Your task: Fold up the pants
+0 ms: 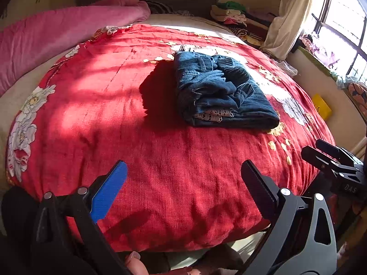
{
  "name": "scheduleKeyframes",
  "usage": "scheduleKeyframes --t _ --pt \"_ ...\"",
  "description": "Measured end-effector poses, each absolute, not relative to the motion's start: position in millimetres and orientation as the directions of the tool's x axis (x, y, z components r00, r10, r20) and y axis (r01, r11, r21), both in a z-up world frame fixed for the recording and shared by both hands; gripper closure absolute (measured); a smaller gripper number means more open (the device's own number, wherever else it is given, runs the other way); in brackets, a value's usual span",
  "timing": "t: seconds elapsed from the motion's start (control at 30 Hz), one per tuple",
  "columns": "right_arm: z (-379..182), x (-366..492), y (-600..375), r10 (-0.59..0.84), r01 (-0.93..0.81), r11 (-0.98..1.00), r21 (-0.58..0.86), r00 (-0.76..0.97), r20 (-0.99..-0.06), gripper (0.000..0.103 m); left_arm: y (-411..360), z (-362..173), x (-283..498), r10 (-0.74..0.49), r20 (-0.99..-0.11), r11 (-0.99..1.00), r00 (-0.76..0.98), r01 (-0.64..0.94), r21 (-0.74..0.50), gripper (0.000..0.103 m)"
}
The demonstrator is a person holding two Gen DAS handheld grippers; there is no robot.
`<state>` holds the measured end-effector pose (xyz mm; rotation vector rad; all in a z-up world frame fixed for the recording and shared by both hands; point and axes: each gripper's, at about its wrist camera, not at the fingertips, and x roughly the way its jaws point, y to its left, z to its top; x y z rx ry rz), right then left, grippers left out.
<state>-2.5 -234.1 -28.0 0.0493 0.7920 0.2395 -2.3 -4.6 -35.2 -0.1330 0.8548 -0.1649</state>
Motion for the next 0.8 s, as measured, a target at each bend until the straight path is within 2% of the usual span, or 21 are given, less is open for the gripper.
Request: scheduleKeyframes --t 0.8 --pt "-29.7 -2.7 -236.4 0.228 -0.189 0.973 0.134 0.671 -0.706 0.005 -6.4 -31.4 -3.0 -0.181 -0.738 0.983 0.650 0.099 -0.154 0.010"
